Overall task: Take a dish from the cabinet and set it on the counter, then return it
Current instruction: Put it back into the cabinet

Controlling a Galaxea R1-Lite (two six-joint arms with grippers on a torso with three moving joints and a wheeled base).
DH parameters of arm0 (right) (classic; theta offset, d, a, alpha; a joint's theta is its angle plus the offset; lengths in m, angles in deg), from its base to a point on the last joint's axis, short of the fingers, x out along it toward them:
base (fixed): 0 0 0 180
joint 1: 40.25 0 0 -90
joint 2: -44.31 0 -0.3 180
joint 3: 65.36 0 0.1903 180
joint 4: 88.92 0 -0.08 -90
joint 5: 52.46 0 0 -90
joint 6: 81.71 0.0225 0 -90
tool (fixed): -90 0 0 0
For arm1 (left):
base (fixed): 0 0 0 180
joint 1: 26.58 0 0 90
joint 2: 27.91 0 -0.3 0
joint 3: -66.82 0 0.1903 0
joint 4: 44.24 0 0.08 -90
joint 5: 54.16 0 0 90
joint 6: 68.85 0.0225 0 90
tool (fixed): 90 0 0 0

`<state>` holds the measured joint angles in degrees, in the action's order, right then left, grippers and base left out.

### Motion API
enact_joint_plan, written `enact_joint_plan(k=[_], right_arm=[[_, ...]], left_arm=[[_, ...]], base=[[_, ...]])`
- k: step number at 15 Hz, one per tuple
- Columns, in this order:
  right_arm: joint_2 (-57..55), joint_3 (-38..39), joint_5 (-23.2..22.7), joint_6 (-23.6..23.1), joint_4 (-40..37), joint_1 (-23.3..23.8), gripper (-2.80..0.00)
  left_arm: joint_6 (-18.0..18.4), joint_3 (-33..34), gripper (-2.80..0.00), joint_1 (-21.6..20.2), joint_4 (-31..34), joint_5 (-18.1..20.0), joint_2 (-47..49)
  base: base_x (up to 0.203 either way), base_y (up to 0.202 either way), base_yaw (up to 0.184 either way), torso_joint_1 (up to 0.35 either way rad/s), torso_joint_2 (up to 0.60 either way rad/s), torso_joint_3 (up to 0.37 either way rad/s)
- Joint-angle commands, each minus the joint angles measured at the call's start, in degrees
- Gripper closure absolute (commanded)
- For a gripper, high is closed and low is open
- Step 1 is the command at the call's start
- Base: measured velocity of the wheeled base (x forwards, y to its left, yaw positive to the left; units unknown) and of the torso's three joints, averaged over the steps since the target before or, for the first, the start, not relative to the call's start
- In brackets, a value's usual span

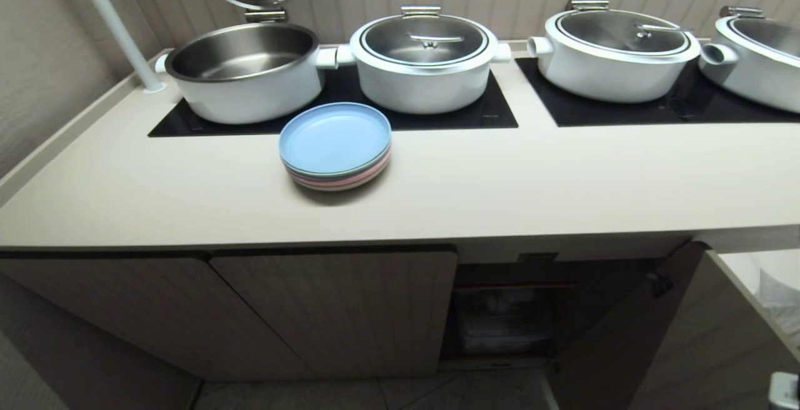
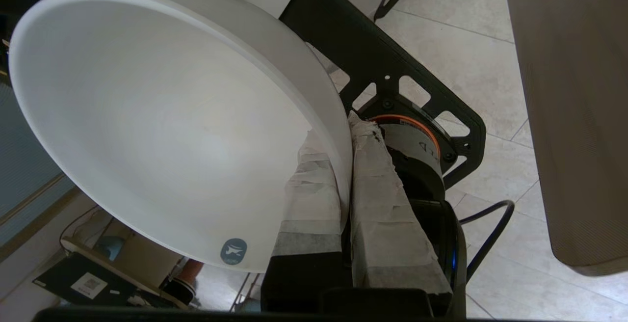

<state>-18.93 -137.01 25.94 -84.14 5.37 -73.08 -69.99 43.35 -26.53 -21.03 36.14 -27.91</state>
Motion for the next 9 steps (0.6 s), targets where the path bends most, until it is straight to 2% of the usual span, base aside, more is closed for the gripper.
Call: enact_joint_plan(k=[1, 9], right_arm=[[0.05, -0.05, -0.10, -0.04, -0.41, 0.05, 0.00], [0.13, 0.03, -0.10, -0.04, -0.94, 0.05, 0.00]], left_arm=[[0.00, 0.01, 0.00, 0.04, -0.02, 0.05, 0.00], [0.00, 0.01, 0.00, 0.04, -0.02, -0.04, 0.00]], base=[[0.000, 0.000, 0.000, -0.142, 0.33, 0.173], [0.000, 0.000, 0.000, -0.159, 0.34, 0.185]])
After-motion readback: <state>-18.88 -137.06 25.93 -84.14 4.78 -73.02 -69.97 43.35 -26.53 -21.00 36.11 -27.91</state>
